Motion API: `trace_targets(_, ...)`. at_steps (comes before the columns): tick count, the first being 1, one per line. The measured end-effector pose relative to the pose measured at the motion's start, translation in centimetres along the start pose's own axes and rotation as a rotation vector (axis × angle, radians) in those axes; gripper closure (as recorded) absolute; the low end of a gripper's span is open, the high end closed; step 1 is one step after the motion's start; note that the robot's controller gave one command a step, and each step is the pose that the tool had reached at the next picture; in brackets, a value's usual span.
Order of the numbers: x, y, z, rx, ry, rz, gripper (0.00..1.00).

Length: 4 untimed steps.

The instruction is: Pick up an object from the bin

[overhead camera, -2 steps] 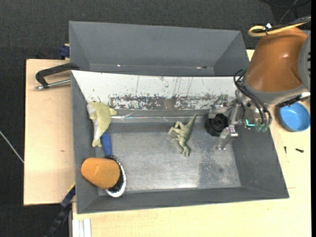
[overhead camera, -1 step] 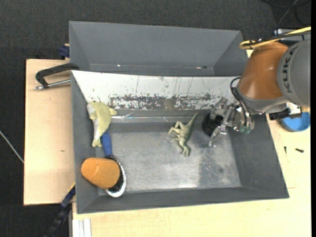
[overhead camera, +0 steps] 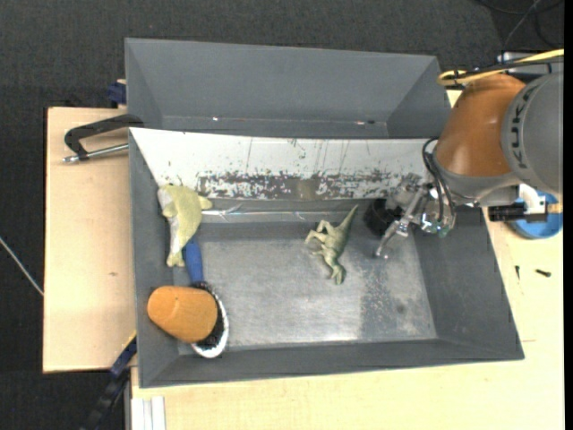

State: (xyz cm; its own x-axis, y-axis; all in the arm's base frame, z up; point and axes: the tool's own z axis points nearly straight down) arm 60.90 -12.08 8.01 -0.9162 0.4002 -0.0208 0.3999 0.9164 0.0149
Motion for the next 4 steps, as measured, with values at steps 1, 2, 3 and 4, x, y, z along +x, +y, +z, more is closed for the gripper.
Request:
trace_targets(1, -0.02, -0.97, 0.52, 0.009, 0.008, 0.136, 0.0)
trace_targets(2, -0.16, -0.77, 0.3, 0.012, 0.014, 0.134, 0.0)
trace_targets(3, -0.28, -0.69, 0.13, 0.014, 0.015, 0.133, 0.0)
trace_targets(4, -0.42, -0.63, -0.04, 0.013, 0.011, 0.133, 1.0)
